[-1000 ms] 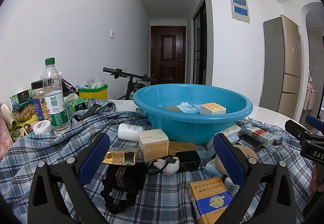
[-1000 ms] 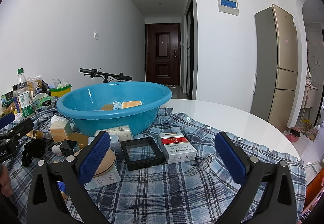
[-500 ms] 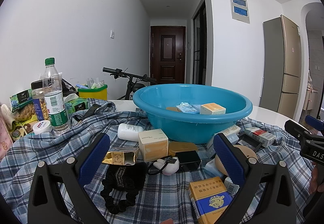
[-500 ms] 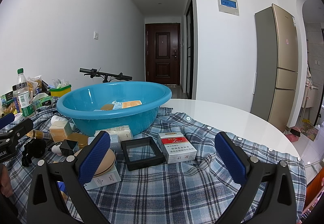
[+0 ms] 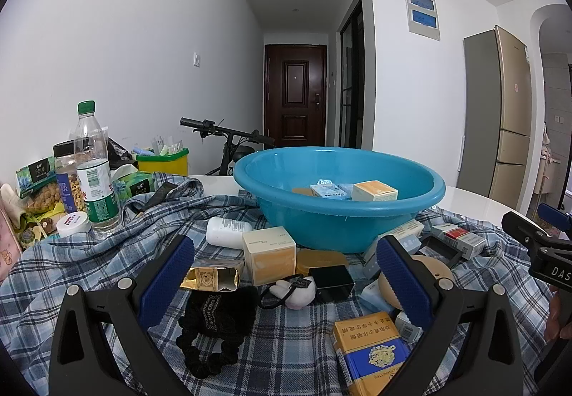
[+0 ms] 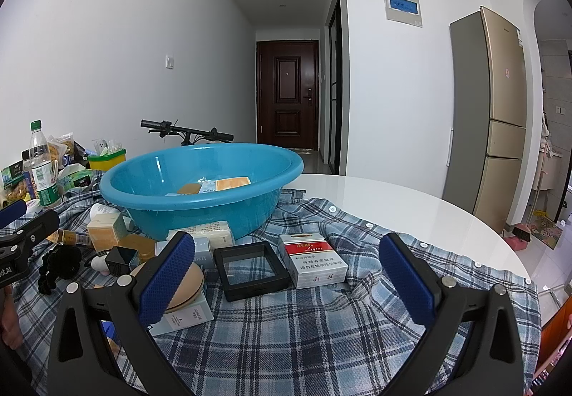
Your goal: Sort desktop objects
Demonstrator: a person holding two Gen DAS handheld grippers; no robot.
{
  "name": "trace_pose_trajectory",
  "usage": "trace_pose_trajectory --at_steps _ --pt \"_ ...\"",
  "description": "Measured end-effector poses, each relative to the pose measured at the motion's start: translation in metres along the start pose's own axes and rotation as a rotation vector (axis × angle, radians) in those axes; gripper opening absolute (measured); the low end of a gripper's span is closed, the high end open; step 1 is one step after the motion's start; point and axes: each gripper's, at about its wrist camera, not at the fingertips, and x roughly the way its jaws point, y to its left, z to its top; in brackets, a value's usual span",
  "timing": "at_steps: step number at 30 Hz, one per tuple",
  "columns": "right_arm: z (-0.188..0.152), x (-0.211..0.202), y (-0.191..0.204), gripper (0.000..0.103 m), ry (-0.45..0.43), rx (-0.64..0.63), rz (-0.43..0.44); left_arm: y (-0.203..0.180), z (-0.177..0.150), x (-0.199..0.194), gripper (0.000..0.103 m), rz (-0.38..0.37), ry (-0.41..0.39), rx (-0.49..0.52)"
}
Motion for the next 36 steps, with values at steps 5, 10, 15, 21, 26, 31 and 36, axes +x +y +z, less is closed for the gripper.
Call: trace_pose_trajectory --at_steps 5,10,15,21,26,31,36 --pt "0.0 0.001 0.001 0.103 0.001 0.0 0.0 0.0 0.0 0.0 0.103 0.001 0.002 0.0" --pt "0.0 0.001 0.001 0.103 0.001 0.0 0.0 -0.002 0.001 -0.001 0.103 -0.002 0.007 -0.002" --pt "0.0 0.001 0.0 0.103 0.002 0.0 0.001 -0.001 -0.002 0.001 0.103 -0.002 0.005 -0.001" --pt "-0.003 -0.001 0.003 0.103 0.008 -0.015 0.009 0.0 -0.002 0.005 0.103 -0.011 0.026 -0.007" --pt "0.001 0.005 0.006 0.103 0.031 -0.038 0.027 0.001 0.0 0.014 0.103 -0.015 0.057 -0.015" --pt "0.012 0.016 0.006 0.103 0.111 -0.031 0.034 0.005 0.009 0.026 0.103 -0.009 0.143 -0.029" --pt "0.028 0.024 0.0 0.103 0.164 -0.006 0.026 0.004 0.026 0.036 0.103 0.016 0.211 -0.011"
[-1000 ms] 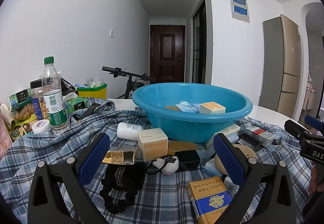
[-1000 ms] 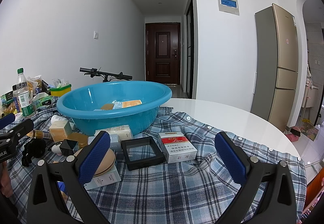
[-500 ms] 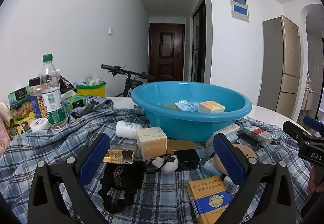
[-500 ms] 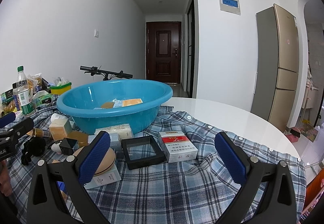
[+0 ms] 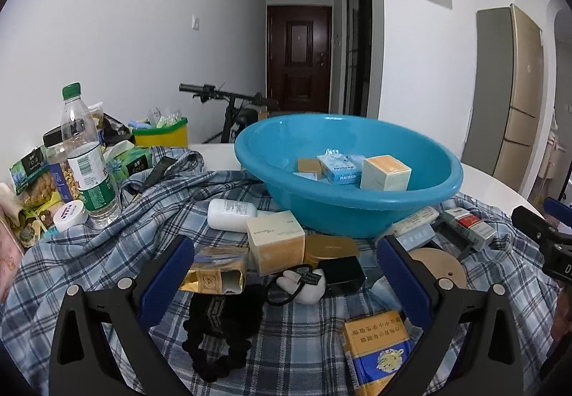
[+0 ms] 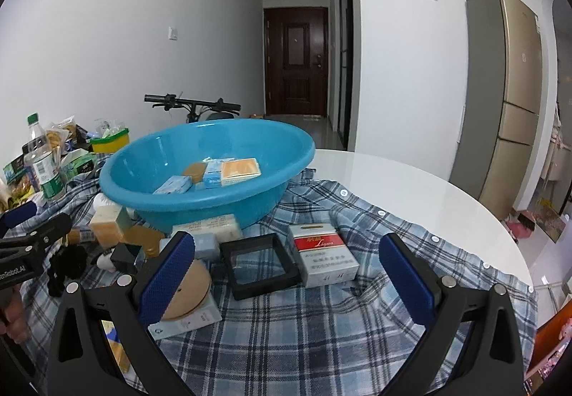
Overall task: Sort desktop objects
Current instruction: 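Move both tools toward the items in front of the blue basin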
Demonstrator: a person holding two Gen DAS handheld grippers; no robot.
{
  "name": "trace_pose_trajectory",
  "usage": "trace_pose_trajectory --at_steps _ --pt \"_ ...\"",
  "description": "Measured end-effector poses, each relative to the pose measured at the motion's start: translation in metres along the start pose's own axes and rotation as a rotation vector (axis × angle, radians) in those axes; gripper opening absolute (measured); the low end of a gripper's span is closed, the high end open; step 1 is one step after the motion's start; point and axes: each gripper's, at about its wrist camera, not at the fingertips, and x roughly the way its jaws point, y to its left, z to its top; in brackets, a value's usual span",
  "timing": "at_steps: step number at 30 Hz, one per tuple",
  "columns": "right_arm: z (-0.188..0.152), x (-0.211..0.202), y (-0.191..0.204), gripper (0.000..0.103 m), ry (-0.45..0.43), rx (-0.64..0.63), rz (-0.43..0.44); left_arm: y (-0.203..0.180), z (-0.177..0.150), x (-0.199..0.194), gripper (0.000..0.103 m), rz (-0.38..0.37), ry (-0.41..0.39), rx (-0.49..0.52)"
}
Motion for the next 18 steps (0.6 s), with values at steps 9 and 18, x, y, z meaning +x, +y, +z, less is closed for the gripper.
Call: trace_pose_trajectory --at_steps 9,18 --pt "0.046 0.002 -0.008 0.103 0.055 0.032 0.031 -0.009 0.046 0.001 0.103 0.015 0.059 0.029" --pt "0.093 0.006 0.007 0.103 0.085 -0.013 0.061 -0.021 0.089 0.0 0.103 0.008 0.081 0.049"
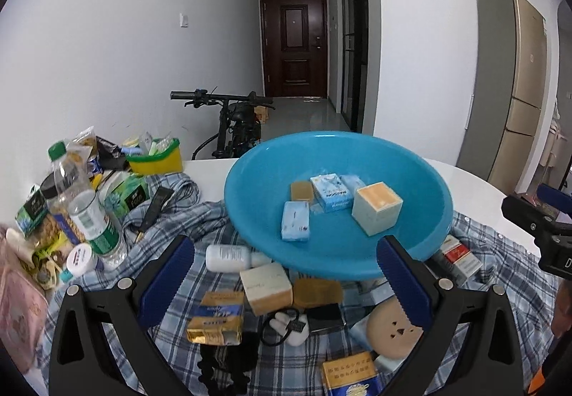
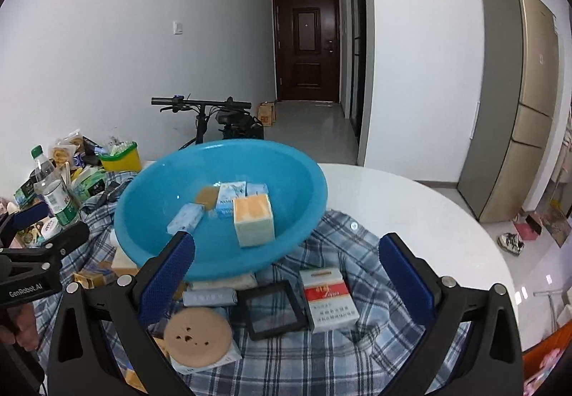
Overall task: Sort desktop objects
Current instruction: 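Move both tools toward the items in front of the blue basin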
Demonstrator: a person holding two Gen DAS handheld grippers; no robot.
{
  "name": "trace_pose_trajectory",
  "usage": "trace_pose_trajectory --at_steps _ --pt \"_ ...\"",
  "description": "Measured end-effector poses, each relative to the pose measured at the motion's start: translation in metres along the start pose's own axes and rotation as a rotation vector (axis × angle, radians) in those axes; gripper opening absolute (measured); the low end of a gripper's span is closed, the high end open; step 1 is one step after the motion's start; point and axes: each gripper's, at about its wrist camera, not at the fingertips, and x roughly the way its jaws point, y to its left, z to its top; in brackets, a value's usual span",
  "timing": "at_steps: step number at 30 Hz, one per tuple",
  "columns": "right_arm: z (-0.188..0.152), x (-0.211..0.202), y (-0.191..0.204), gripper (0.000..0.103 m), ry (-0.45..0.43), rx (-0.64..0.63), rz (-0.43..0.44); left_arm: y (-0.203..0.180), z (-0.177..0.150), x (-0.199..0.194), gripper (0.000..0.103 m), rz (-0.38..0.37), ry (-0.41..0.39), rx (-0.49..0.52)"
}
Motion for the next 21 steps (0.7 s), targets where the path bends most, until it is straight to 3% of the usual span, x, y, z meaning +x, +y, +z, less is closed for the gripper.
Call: trace_pose_trajectory --at_steps 6,11,15,21 --pt "0.023 -0.002 0.007 0.103 0.014 -0.01 0.032 -0.002 0.019 -0.007 0.103 0.005 -0.018 -0.005" --pt "0.028 -0.003 0.012 0.103 -0.013 -0.028 0.006 -0.006 0.023 -0.011 0.103 0.015 -0.033 0.009" --pt "0.027 -0.006 0.017 0.103 -0.049 -0.079 0.01 -0.008 0.02 -0.007 0.103 0.098 -0.059 0.037" --pt "0.026 -0.005 0.017 0.103 -0.093 -0.114 -0.02 -0.011 0.019 -0.001 0.103 0.022 -0.028 0.071"
